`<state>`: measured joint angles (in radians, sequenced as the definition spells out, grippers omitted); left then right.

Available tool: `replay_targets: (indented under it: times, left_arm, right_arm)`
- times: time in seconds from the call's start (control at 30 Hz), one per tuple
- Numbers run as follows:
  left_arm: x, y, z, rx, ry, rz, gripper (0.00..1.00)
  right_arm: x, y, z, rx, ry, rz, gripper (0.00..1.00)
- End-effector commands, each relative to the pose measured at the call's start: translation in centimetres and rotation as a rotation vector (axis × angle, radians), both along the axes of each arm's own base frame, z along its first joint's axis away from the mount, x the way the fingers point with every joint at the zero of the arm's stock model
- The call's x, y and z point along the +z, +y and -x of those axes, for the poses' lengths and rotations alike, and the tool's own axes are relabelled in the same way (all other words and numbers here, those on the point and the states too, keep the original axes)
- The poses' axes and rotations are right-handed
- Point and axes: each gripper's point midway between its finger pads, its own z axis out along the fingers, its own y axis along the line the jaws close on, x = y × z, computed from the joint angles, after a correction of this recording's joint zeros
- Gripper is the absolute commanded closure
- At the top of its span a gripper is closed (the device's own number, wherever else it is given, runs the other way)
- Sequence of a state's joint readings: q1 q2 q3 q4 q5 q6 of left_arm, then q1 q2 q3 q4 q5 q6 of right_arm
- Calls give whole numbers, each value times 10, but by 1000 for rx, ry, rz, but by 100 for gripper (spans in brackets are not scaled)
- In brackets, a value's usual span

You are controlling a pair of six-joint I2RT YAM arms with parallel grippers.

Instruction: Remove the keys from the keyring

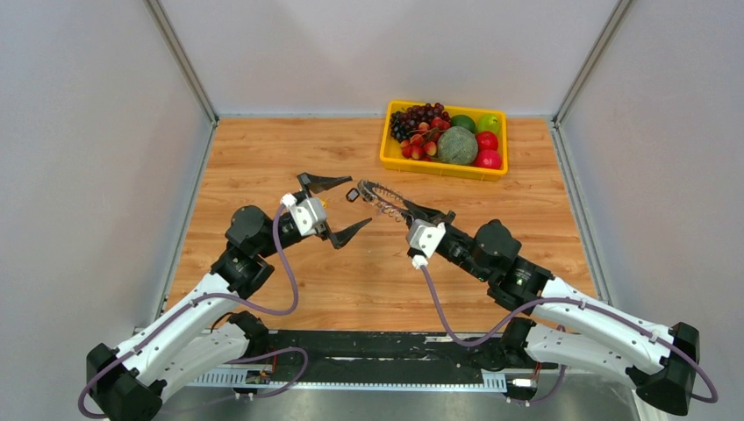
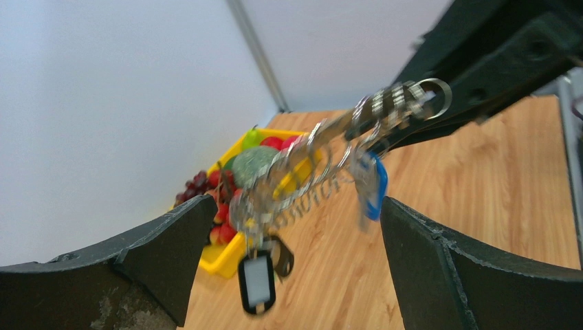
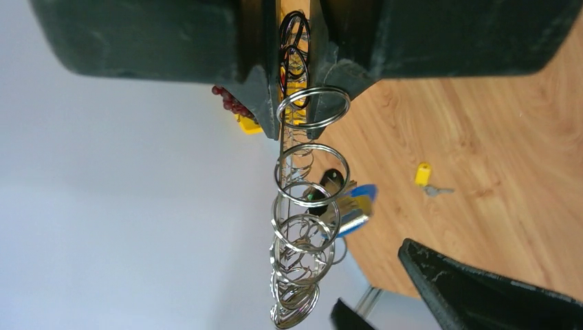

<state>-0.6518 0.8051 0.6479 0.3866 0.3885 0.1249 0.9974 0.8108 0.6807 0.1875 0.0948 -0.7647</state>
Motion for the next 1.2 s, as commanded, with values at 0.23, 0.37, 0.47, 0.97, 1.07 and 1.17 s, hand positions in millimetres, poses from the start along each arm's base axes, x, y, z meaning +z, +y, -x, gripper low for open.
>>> replay_targets:
  times: [0.23, 0.37, 0.47, 0.97, 1.07, 1.17]
  left_arm:
    - [29, -17, 26, -180, 61, 77, 0]
    - [30, -18, 39, -232, 11, 62, 0]
    - [27, -20, 53, -301, -36, 28, 0]
    - [36, -4, 28, -124, -26, 81, 0]
    - [36, -8, 31, -154, -30, 89, 0]
    - [36, -12, 36, -194, -35, 88, 7]
  right_arm:
    - [79, -6, 6, 10, -184, -187, 100]
    - [92, -2, 6, 10, -261, -141, 100]
    - [98, 4, 1, 1, -321, -91, 100]
    - [112, 20, -23, -49, -414, 24, 100]
    - [106, 19, -20, -36, -425, 15, 100]
    - [103, 18, -18, -33, -430, 6, 100]
